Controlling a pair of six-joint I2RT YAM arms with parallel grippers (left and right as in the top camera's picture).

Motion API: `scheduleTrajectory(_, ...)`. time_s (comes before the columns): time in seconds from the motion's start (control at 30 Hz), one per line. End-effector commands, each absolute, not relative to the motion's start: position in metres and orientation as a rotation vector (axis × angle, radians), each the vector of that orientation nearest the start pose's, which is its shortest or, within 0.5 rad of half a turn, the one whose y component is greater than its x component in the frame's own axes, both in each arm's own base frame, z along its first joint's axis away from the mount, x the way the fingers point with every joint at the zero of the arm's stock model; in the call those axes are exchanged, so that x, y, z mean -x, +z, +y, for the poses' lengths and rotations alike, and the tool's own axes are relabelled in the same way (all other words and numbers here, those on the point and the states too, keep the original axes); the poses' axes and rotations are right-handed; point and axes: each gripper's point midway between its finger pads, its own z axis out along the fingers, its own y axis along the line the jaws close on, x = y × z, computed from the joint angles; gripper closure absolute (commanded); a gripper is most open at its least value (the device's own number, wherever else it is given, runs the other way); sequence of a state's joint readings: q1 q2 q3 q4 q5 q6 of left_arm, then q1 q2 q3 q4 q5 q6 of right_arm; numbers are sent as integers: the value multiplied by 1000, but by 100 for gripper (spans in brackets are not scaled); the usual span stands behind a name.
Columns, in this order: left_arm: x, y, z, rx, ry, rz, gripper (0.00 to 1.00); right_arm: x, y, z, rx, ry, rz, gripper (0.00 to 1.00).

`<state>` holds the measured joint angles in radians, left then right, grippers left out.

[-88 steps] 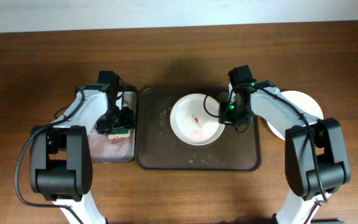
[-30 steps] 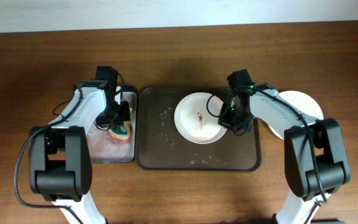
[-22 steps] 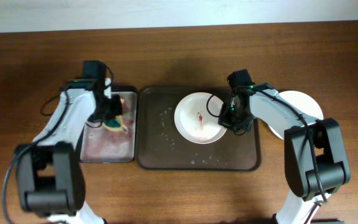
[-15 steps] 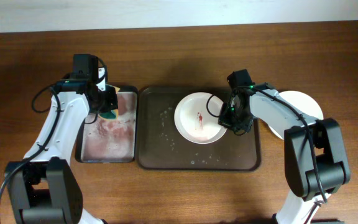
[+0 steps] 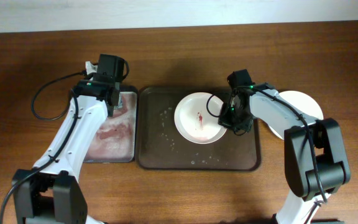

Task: Clean dirty plates on tray and stack at the side
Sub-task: 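Hold the plate with the right gripper while the left gripper wets the sponge, then lift the wet sponge from the basin with the left gripper toward the plate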

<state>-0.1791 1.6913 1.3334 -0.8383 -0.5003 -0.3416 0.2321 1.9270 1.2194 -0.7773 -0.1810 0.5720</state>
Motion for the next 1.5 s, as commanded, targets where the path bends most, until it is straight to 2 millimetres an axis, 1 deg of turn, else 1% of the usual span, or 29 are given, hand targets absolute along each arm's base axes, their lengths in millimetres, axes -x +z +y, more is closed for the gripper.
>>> scheduleTrajectory(0.0, -394, 156, 20, 401, 550, 2519, 100, -331, -4, 110, -505, 238, 3109, 96)
scheduleTrajectory(0.53, -394, 156, 20, 400, 549, 2522, 100, -331, -4, 110, -505, 239, 3110, 96)
scheduleTrajectory(0.57, -394, 153, 17, 397, 524, 2534, 100, -331, -4, 110, -503, 240, 3110, 96)
scheduleTrajectory(0.63, -392, 137, -4, 352, 363, 2619, 100, -332, -4, 114, -418, 278, 3115, 96)
scheduleTrajectory(0.67, -387, 125, -17, 321, 261, 2677, 100, -334, -3, 118, -364, 307, 3112, 96)
scheduleTrajectory(0.7, -383, 117, -23, 310, 206, 2713, 100, -336, -2, 121, -321, 335, 3106, 96)
scheduleTrajectory(0.73, -376, 104, -31, 279, 105, 2773, 100, -337, 0, 130, -247, 412, 3100, 96)
scheduleTrajectory(0.8, -369, 93, -38, 230, 13, 2825, 100, -338, 2, 137, -227, 463, 3096, 96)
scheduleTrajectory(0.87, -362, 83, -39, 211, -49, 2864, 100, -334, 2, 145, -197, 478, 3101, 96)
scheduleTrajectory(1.0, -359, 79, -32, 239, -46, 2877, 100, -330, 2, 158, -134, 465, 3103, 96)
scheduleTrajectory(1.13, -359, 79, -32, 238, -48, 2878, 100, -329, 2, 159, -129, 466, 3104, 96)
scheduleTrajectory(1.27, -359, 79, -39, 227, -102, 2883, 100, -329, 2, 159, -128, 466, 3104, 96)
scheduleTrajectory(1.3, -358, 79, -44, 222, -143, 2887, 100, -329, 2, 159, -128, 466, 3104, 96)
scheduleTrajectory(1.33, -357, 81, -60, 202, -278, 2891, 100, -329, 2, 159, -128, 466, 3104, 96)
scheduleTrajectory(1.4, -357, 90, -104, 114, -580, 2859, 100, -329, 2, 159, -128, 466, 3104, 96)
scheduleTrajectory(1.43, -357, 93, -121, 60, -648, 2839, 100, -329, 2, 159, -128, 465, 3103, 96)
scheduleTrajectory(1.47, -357, 96, -138, 2, -675, 2821, 100, -329, 2, 159, -128, 466, 3104, 96)
